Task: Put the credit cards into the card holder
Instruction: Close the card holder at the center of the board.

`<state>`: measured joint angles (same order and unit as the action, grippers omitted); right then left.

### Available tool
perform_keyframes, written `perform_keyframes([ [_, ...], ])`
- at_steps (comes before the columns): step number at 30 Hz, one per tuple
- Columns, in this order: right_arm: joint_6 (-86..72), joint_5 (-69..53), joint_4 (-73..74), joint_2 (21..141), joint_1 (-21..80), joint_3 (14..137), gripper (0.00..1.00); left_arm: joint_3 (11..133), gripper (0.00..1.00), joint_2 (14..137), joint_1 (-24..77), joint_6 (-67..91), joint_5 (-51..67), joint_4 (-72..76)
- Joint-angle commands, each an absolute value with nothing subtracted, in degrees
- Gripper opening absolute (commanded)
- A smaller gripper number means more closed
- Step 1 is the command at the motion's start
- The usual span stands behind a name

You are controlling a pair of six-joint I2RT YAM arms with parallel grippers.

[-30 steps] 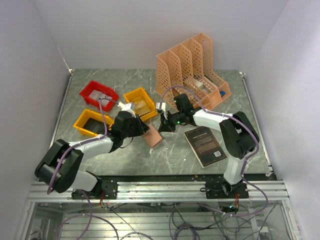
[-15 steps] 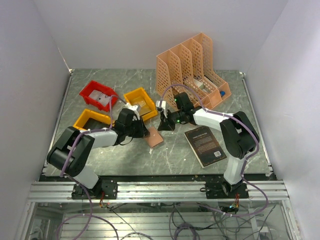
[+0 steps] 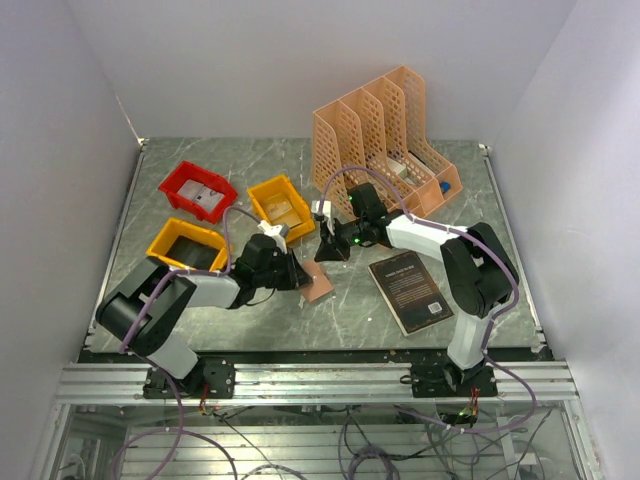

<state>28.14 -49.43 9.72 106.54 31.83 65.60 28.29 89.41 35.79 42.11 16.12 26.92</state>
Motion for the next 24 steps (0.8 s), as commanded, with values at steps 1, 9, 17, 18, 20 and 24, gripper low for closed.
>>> perform_keyframes([
  [1,29.3,-50.2,11.2,106.8,31.5,67.1,0.00,26.7,0.24,87.0,36.8,43.3,13.5,26.2],
  [9,33.0,-48.5,9.4,97.2,31.0,63.8,0.00,29.4,0.42,73.7,36.7,38.6,3.4,11.3],
  [17,38.1,-58.2,20.8,100.5,31.0,67.2,0.49,32.8,0.59,75.9,31.0,28.6,6.0,7.6],
  [18,40.6,-58.3,21.8,100.7,31.0,67.4,0.49,33.2,0.59,77.1,30.2,27.3,7.3,8.0],
  [20,39.7,-56.5,15.9,97.3,31.2,63.3,0.51,34.2,0.60,79.7,28.7,25.1,11.2,9.4],
  [24,39.9,-54.8,15.5,96.1,31.0,62.0,0.53,35.3,0.59,83.7,28.4,24.0,17.7,13.3],
])
